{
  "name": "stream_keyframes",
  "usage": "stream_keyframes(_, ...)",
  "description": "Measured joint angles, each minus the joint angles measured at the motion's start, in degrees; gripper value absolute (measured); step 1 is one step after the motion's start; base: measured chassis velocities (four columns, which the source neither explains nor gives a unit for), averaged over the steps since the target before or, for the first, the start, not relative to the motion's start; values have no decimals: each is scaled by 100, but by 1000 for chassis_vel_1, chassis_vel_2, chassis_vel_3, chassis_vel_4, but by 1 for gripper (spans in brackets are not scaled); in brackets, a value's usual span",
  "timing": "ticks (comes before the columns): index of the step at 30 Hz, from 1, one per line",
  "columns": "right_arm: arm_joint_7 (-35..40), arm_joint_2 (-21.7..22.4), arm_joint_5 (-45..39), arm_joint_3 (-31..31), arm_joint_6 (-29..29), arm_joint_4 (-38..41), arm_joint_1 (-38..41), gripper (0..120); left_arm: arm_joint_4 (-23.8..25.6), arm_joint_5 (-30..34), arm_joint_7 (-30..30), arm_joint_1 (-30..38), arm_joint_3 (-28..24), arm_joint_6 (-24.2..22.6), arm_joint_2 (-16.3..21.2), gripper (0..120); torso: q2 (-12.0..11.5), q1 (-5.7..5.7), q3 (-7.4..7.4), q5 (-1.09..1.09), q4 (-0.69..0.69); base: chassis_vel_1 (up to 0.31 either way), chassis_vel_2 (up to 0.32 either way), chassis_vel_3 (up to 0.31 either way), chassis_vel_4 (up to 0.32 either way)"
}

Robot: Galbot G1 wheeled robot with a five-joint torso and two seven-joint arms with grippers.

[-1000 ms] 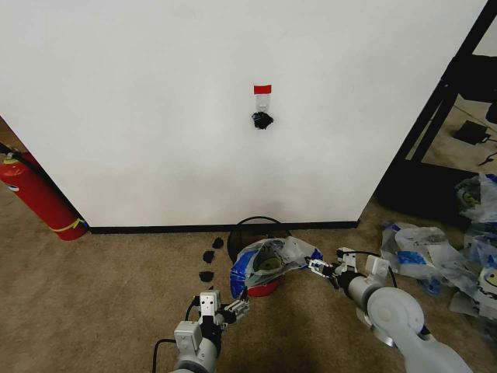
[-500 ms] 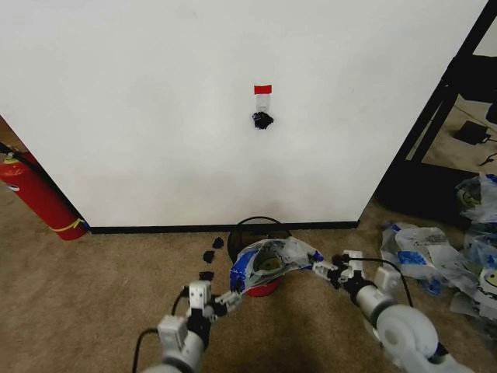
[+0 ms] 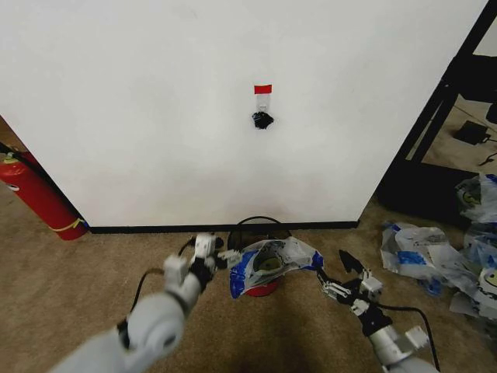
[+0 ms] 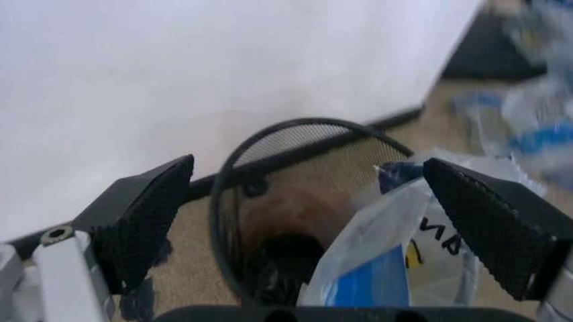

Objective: Pick up the garbage bag from the wall and place it over the trash bin.

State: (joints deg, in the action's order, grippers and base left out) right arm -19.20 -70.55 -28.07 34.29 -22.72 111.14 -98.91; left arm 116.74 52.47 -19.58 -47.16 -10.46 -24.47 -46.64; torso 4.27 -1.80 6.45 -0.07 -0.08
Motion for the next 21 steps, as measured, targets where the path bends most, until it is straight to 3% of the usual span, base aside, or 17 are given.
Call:
stream_keyframes(5,-189,-132,-120,339,-343,258,-423,100,-976,146,364,1643,-1283,-515,-262,100,0,0,0,2,-3,0,0,0,0)
stream_keyframes(7,-214,-143,-140,381,-368,294,-465,100,-1120,146,439,1791,-1401,-544,-314,100,0,0,0,3,-3,0,0,0,0)
stream_keyframes(15,-325,-267,-304,726,-501,676,-840,100,-2925,8,1031,3426,-2412,-1191,-984,100,0,-1,0,2,-2,0,0,0,0)
stream_keyframes(21,-316,-239,-361,802,-470,737,-888,100,-3430,90,1635,3791,-2703,-1542,-1040,100,-1,-1,0,0,1,0,0,0,0)
